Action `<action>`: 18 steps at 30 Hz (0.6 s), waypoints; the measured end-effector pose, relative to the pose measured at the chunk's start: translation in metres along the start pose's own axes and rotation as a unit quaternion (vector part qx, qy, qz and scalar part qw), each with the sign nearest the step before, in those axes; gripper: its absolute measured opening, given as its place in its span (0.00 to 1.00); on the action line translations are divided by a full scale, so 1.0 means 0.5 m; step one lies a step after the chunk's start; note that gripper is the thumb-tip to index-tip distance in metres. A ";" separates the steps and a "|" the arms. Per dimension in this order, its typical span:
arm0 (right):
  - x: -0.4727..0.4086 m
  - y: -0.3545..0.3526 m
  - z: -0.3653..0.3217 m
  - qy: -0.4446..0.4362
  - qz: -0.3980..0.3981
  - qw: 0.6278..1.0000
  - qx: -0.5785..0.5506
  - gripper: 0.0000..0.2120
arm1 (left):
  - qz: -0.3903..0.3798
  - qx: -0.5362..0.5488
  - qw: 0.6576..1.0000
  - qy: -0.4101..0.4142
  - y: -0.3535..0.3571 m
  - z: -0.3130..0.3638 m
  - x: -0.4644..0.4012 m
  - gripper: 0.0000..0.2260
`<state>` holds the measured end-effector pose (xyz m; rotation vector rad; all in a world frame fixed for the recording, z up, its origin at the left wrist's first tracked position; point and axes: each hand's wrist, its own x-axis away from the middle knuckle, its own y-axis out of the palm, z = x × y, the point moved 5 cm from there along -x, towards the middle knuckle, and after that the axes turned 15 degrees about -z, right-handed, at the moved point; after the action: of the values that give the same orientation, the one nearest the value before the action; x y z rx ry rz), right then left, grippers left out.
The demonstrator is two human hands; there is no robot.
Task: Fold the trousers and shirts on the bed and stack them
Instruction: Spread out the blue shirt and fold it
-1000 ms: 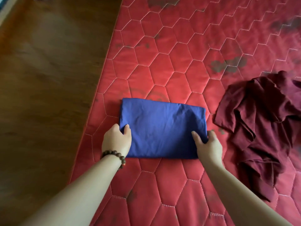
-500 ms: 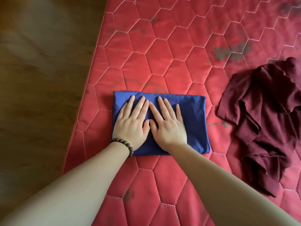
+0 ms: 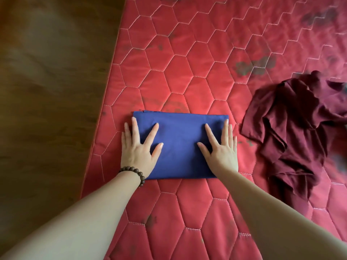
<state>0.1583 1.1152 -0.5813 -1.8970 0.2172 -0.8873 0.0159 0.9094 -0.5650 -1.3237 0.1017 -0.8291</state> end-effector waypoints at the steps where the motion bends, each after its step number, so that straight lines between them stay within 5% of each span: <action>1: 0.010 0.001 0.001 0.014 0.010 1.000 -0.020 0.30 | 0.005 0.018 1.000 -0.013 -0.003 -0.007 0.009 0.27; 7: 0.058 -0.002 -0.014 0.127 0.052 0.987 -0.087 0.28 | 0.010 0.123 0.992 -0.029 -0.023 -0.004 0.027 0.24; 12: 0.112 0.026 0.020 0.132 -0.014 0.965 -0.224 0.31 | -0.072 0.229 0.970 -0.024 -0.007 -0.008 0.059 0.26; 18: 0.228 0.031 0.087 0.124 -0.043 0.957 -0.260 0.29 | -0.134 0.216 0.967 0.007 0.007 0.046 0.153 0.27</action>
<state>0.2723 1.0812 -0.5495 -2.2854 0.5699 -1.2162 0.0841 0.8835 -0.5325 -0.9275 -0.2415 -1.0228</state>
